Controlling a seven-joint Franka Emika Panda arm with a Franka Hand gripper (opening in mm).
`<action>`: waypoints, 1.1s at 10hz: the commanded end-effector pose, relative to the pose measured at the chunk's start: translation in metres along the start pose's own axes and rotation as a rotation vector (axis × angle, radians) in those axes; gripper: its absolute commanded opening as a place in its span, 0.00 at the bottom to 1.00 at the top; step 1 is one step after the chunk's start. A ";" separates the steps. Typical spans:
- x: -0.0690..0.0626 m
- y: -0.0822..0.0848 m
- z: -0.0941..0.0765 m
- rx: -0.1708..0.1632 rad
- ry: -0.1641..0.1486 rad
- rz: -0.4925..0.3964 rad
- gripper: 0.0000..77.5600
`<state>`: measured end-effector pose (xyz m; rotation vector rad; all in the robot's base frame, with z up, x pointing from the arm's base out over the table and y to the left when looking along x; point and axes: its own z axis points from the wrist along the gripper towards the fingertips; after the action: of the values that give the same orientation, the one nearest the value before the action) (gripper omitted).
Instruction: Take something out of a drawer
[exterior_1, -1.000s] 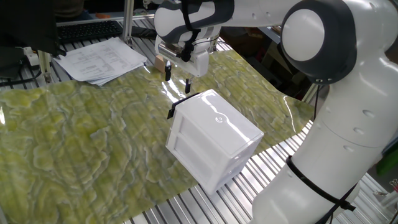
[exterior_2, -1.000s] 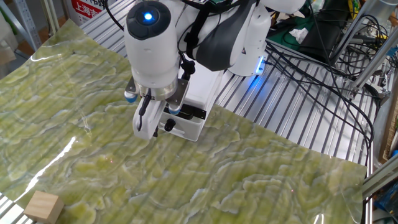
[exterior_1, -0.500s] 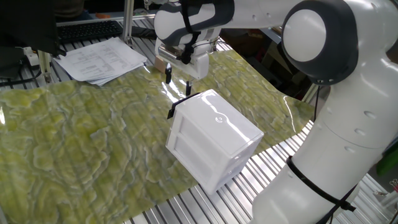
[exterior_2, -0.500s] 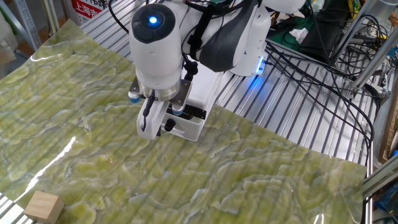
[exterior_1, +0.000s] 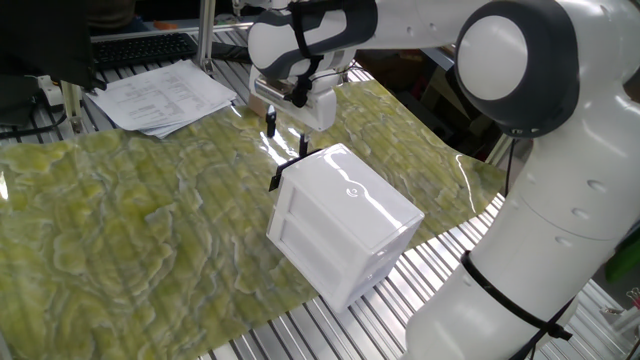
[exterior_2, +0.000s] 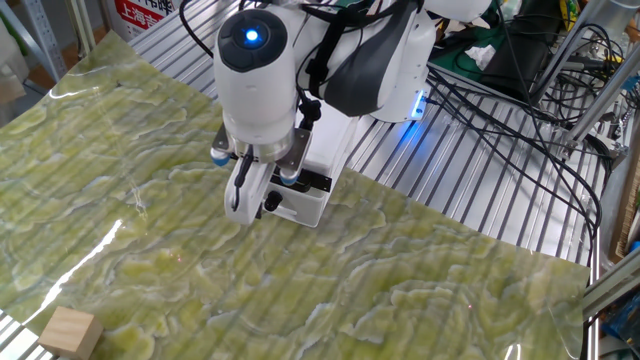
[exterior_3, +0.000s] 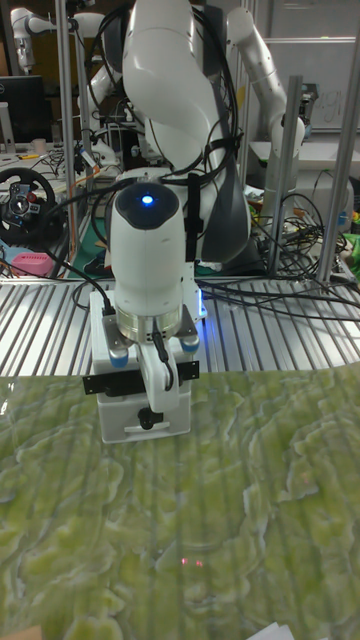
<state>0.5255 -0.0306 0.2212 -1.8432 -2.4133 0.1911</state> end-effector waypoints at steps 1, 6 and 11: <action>0.001 -0.001 0.002 -0.003 -0.001 0.000 1.00; 0.000 -0.003 0.011 -0.006 -0.004 -0.003 1.00; 0.000 -0.006 0.018 -0.014 -0.008 -0.012 1.00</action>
<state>0.5170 -0.0322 0.2045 -1.8383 -2.4288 0.1861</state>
